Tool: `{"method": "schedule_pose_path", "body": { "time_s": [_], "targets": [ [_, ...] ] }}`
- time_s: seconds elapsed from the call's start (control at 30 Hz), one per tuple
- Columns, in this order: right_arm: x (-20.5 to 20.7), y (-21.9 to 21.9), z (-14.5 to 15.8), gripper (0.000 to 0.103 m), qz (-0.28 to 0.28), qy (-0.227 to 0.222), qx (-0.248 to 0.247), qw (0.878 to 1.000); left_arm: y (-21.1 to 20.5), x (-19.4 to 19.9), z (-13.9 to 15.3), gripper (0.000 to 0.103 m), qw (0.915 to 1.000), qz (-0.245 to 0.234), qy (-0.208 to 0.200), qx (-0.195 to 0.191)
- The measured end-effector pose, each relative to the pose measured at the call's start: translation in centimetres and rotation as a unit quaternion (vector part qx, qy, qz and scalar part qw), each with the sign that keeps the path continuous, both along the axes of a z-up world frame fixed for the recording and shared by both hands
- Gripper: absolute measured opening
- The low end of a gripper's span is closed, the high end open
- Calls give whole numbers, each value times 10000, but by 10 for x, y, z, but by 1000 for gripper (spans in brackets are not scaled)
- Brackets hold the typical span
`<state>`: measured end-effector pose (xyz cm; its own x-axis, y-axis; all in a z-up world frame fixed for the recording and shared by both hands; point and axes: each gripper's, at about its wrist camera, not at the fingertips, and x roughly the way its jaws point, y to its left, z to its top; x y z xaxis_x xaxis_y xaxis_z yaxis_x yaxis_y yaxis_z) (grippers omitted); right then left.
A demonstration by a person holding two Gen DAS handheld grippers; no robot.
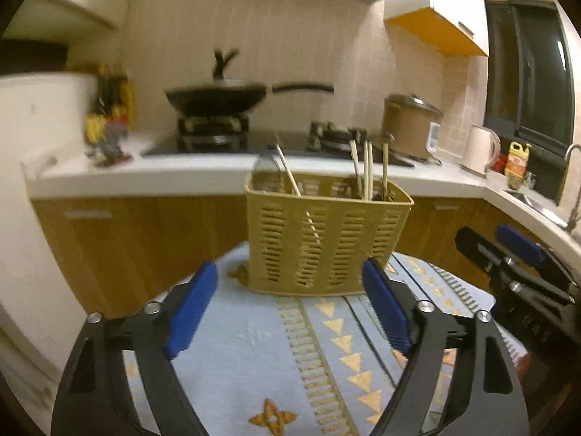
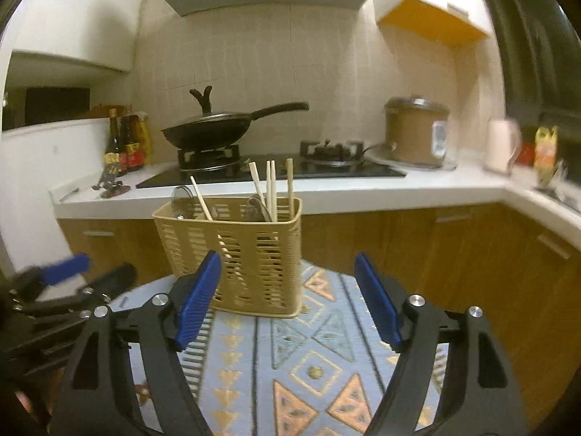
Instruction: Organize utensils
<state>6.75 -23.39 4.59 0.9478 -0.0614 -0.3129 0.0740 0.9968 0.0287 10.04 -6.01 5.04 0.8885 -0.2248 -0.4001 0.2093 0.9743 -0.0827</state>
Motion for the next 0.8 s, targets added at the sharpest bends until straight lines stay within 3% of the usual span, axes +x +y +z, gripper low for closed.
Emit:
{"method": "schedule_pose_path", "body": {
  "time_s": [0.13,0.27,0.5,0.8],
  "targets": [
    [-12,1,-10,76,-64,-184,64,9998,2,-19,-10,83,9984,312,-471,-30],
    [-20,0,-9,79,-12,-342,-30,9994,-9,-26,-15,91,9937,589,-772,553],
    [-28,1,2,83,48,-608,-85,9981,-10,-32,-14,95,9910,788,-923,573],
    [-30,2,1,88,120,-614,-109,9980,6,-29,-11,95,9915,976,-823,248]
  ]
}}
